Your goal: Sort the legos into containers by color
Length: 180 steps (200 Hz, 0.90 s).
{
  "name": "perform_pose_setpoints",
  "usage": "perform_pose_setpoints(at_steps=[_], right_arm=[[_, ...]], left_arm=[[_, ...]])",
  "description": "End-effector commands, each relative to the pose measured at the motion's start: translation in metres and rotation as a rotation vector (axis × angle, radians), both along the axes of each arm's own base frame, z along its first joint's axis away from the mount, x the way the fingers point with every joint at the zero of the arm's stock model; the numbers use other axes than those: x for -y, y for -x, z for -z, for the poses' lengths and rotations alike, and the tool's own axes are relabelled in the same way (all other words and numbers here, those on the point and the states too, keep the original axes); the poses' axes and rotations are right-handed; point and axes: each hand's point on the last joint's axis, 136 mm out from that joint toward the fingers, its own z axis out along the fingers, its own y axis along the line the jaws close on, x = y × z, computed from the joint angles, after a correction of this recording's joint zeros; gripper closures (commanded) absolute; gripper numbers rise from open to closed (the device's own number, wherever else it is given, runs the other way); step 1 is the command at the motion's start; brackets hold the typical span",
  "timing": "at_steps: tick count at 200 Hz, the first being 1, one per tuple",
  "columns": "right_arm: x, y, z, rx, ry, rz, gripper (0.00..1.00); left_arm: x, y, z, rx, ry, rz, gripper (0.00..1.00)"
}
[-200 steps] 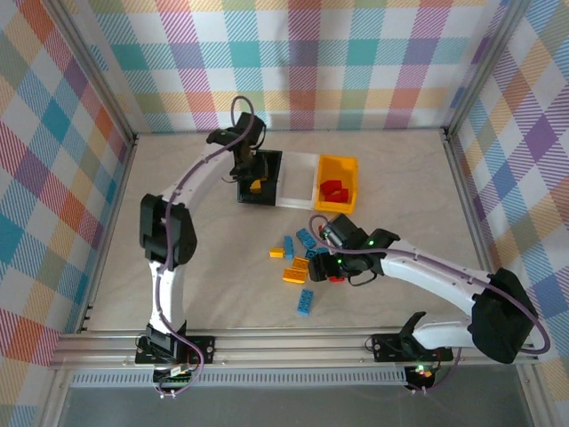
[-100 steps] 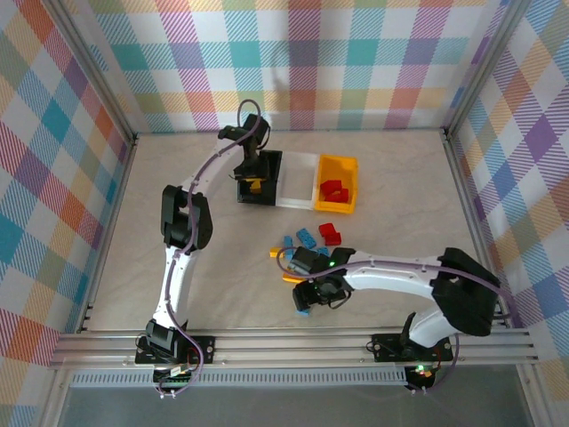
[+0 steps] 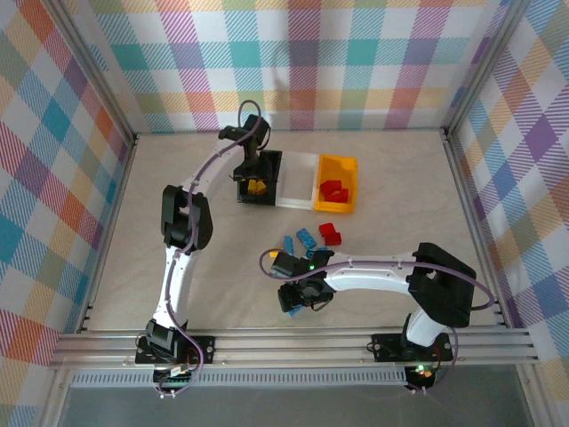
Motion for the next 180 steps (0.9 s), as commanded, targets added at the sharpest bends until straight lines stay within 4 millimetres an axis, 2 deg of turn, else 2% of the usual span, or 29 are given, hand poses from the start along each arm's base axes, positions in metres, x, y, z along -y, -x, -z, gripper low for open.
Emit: perform_pose_setpoints(at_steps=[1, 56, 97, 113, 150, 180], right_arm=[[0.002, 0.008, 0.011, -0.014, 0.034, -0.013, 0.19], [-0.001, 0.006, -0.016, 0.047, -0.008, -0.033, 0.17], [-0.016, 0.015, -0.015, 0.03, -0.047, -0.146, 0.16], [-0.017, 0.017, -0.012, 0.024, -0.042, -0.18, 0.15], [-0.025, 0.02, 0.001, -0.002, -0.023, -0.274, 0.14], [-0.031, 0.023, 0.011, -0.027, -0.019, -0.295, 0.15]], left_arm=[[-0.005, 0.011, -0.045, 0.054, 0.034, 0.012, 0.33], [-0.006, 0.03, -0.081, 0.102, 0.074, 0.017, 0.33], [-0.013, 0.062, -0.101, 0.135, 0.105, 0.008, 0.31], [-0.015, 0.078, -0.103, 0.136, 0.11, 0.009, 0.31], [-0.029, 0.119, -0.091, 0.111, 0.1, 0.001, 0.3], [-0.04, 0.141, -0.083, 0.095, 0.088, -0.008, 0.3]])
